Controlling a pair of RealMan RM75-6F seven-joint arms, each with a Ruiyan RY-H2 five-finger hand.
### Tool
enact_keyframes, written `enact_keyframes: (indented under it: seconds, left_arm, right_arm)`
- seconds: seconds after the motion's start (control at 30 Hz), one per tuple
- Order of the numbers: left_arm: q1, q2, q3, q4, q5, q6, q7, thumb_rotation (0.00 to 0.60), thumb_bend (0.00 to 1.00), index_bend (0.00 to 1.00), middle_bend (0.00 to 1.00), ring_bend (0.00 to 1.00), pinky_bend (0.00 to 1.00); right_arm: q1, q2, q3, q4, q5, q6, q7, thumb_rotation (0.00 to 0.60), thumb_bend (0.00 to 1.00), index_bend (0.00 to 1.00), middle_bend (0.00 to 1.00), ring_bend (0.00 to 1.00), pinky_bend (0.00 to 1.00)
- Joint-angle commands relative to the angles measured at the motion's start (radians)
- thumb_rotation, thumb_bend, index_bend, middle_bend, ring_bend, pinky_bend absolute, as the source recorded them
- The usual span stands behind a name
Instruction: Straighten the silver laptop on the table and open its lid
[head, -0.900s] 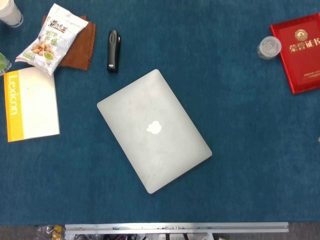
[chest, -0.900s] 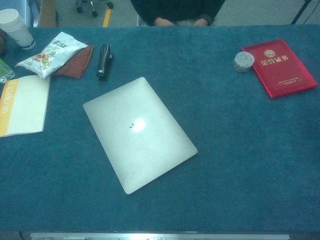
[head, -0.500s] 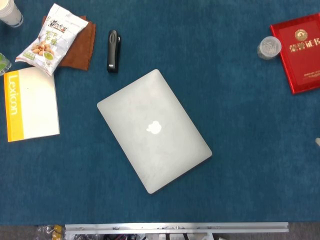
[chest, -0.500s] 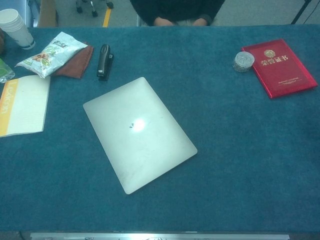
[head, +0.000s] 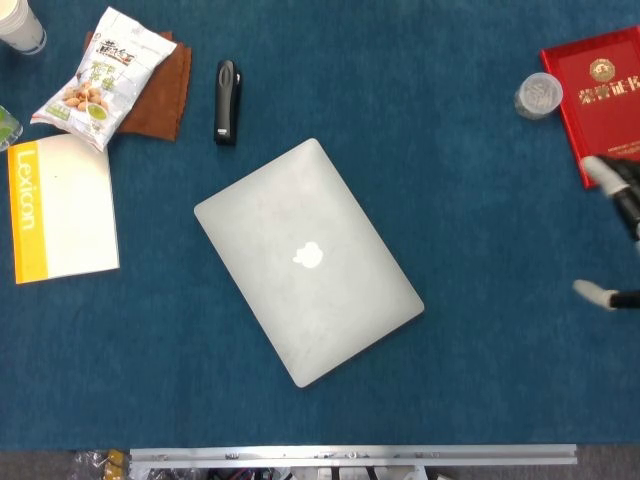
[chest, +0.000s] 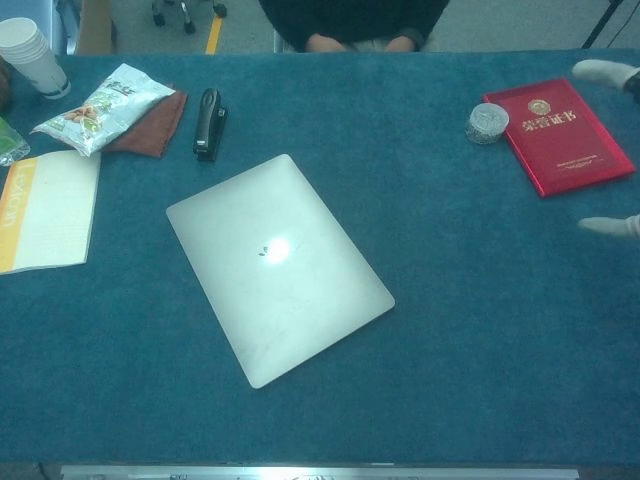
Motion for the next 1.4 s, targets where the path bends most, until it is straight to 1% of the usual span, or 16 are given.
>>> enact_keyframes:
  seconds: [0.03, 0.13, 0.27, 0.53, 0.63, 0.87, 1.03, 1.13, 1.4]
  left_arm:
    - [-0.001, 0.002, 0.0, -0.001, 0.0, -0.001, 0.0, 0.6, 0.28, 0.11, 0.07, 0.0, 0.0]
    - [-0.002, 0.004, -0.002, 0.001, -0.002, -0.001, -0.002, 0.6, 0.28, 0.11, 0.07, 0.0, 0.0]
    - [-0.002, 0.005, -0.001, 0.006, -0.002, -0.001, -0.008, 0.6, 0.28, 0.11, 0.07, 0.0, 0.0]
    - [0.004, -0.003, 0.0, 0.038, -0.016, -0.004, -0.038, 0.6, 0.28, 0.11, 0.07, 0.0, 0.0]
    - [0.006, -0.006, 0.001, 0.052, -0.022, -0.007, -0.051, 0.6, 0.28, 0.11, 0.07, 0.0, 0.0]
    - [0.003, -0.018, 0.0, 0.088, -0.029, -0.021, -0.081, 0.6, 0.28, 0.11, 0.07, 0.0, 0.0]
    - [-0.004, -0.028, -0.002, 0.106, -0.03, -0.034, -0.094, 0.6, 0.28, 0.11, 0.07, 0.0, 0.0]
    - [-0.007, -0.035, -0.001, 0.117, -0.032, -0.042, -0.104, 0.6, 0.28, 0.11, 0.07, 0.0, 0.0]
    - [-0.014, -0.049, -0.002, 0.145, -0.035, -0.057, -0.129, 0.6, 0.28, 0.11, 0.07, 0.0, 0.0]
  right_arm:
    - [0.042, -0.02, -0.005, -0.019, -0.016, -0.061, -0.008, 0.6, 0.02, 0.0, 0.06, 0.02, 0.07]
    - [0.079, -0.046, -0.008, -0.028, -0.022, -0.118, -0.037, 0.6, 0.0, 0.0, 0.06, 0.02, 0.07]
    - [0.129, -0.096, -0.01, -0.032, -0.017, -0.194, -0.104, 0.6, 0.0, 0.0, 0.06, 0.02, 0.07]
    - [0.197, -0.264, -0.004, 0.017, -0.028, -0.257, -0.331, 0.6, 0.0, 0.0, 0.06, 0.0, 0.06]
    - [0.209, -0.32, -0.003, 0.036, -0.013, -0.266, -0.395, 0.6, 0.0, 0.0, 0.06, 0.0, 0.05]
    - [0.231, -0.433, -0.015, 0.087, 0.058, -0.294, -0.491, 0.6, 0.0, 0.0, 0.01, 0.0, 0.03]
    - [0.247, -0.505, -0.017, 0.142, 0.1, -0.301, -0.557, 0.6, 0.0, 0.0, 0.0, 0.0, 0.02]
    - [0.249, -0.545, -0.018, 0.168, 0.12, -0.288, -0.583, 0.6, 0.0, 0.0, 0.0, 0.0, 0.02]
    - [0.254, -0.613, -0.037, 0.25, 0.14, -0.269, -0.627, 0.6, 0.0, 0.0, 0.0, 0.0, 0.02]
